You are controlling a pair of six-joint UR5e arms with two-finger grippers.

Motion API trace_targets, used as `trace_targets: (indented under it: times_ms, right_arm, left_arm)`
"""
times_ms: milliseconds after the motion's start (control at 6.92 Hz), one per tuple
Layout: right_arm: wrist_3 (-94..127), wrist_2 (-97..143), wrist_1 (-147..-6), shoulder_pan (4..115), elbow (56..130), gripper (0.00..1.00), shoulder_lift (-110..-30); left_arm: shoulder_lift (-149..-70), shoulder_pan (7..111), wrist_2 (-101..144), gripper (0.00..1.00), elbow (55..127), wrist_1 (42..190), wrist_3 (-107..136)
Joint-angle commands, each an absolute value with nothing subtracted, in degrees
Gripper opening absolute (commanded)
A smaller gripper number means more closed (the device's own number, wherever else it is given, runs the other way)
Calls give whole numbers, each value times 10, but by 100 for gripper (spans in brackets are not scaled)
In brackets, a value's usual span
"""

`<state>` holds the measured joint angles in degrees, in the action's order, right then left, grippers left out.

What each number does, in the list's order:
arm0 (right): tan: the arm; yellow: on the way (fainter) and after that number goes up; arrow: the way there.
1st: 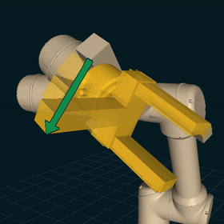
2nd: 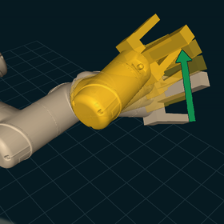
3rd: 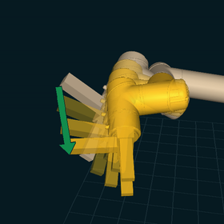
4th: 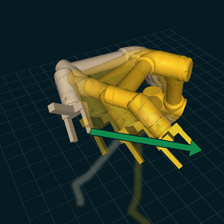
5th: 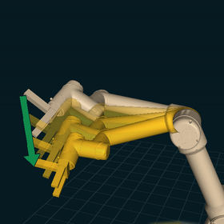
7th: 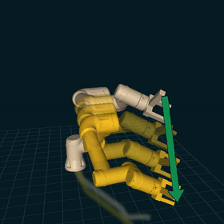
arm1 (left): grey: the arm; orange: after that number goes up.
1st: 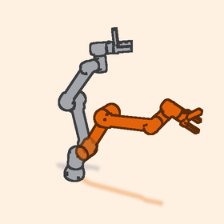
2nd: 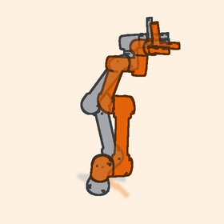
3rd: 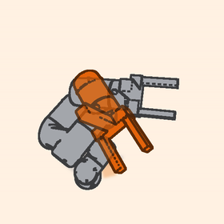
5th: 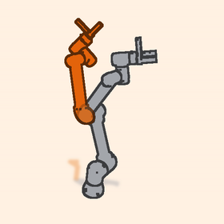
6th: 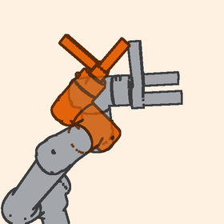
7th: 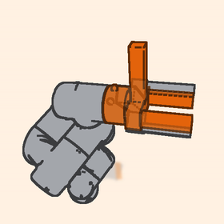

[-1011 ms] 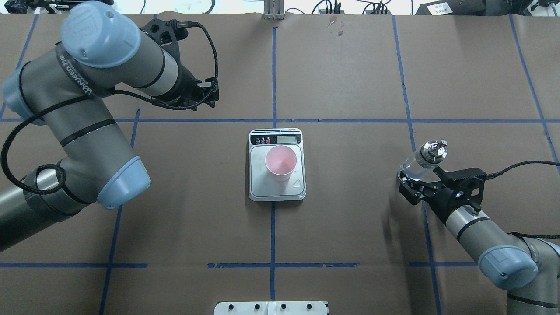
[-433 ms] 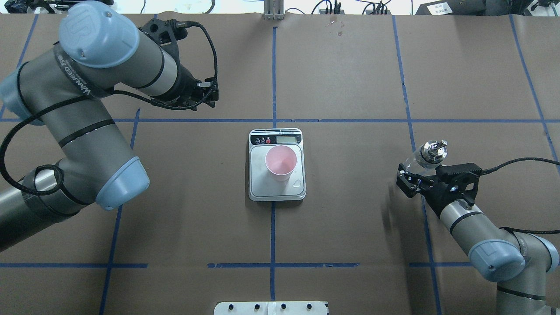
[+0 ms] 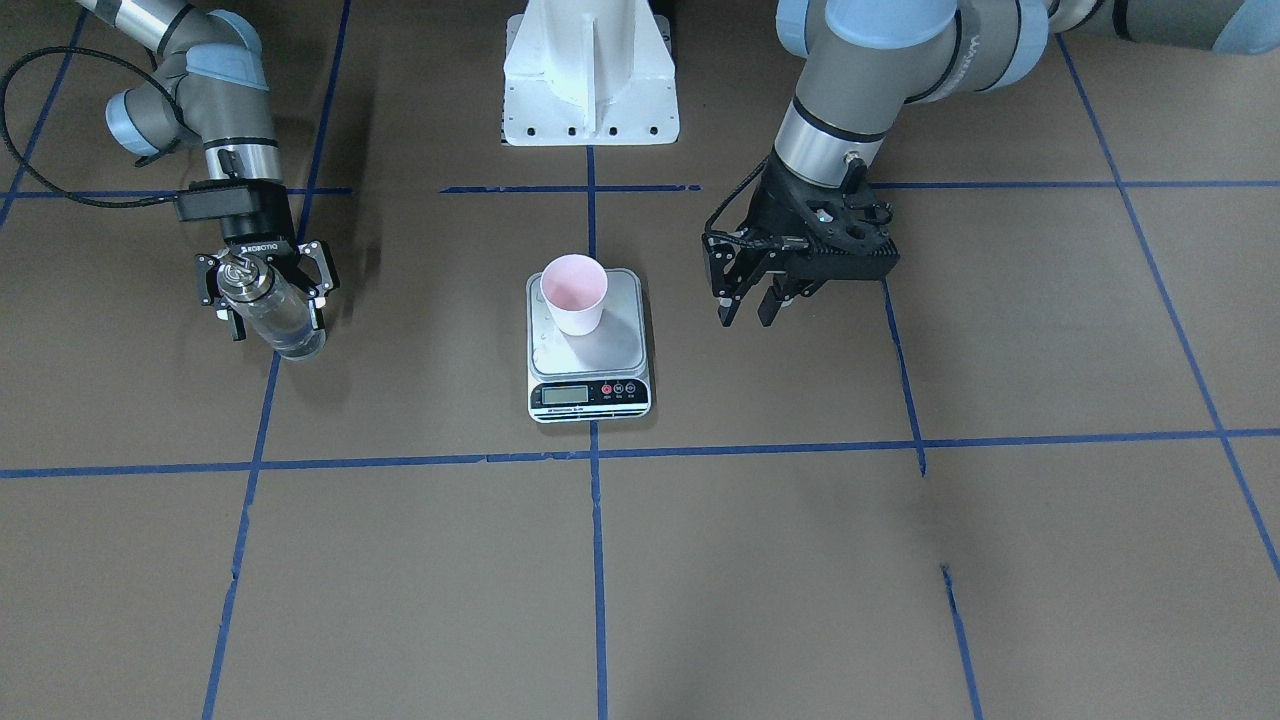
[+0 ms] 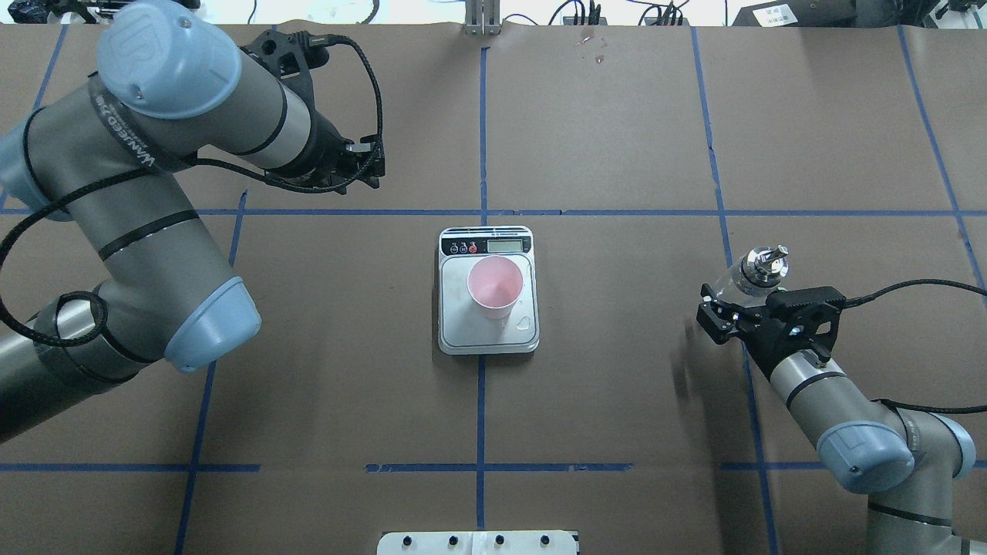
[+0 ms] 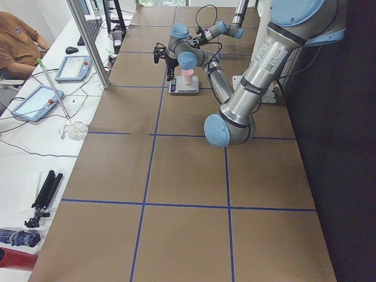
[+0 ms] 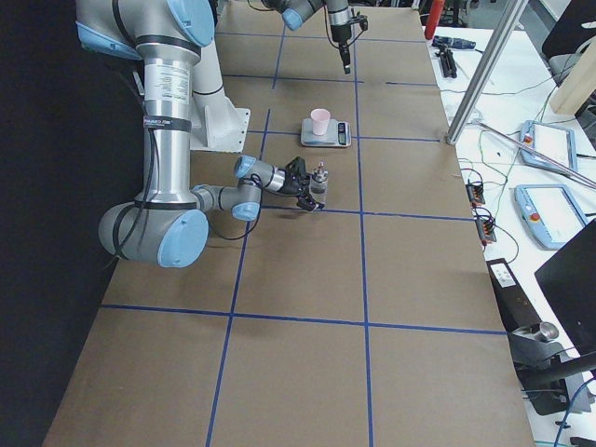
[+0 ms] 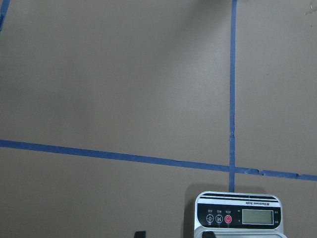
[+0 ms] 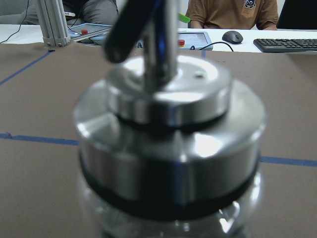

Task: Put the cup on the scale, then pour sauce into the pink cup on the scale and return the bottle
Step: 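Close the right gripper around the glass sauce bottle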

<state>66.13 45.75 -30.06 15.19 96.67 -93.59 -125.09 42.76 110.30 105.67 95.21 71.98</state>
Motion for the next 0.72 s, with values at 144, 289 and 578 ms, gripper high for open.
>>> trace_targets:
  times_ms: [144,289,578]
  right_arm:
    - [662,452,-301,151,955,97,-919]
    - [662,452,-301,151,945,94,-918]
    - [660,451,-299,152,946,31,-918]
  left_arm:
    - [-1248,428,1103,49,1057,952,720]
    - [-1248,428,1103,49,1057,952,720]
    - [-1248,428,1103,49,1057,952,720]
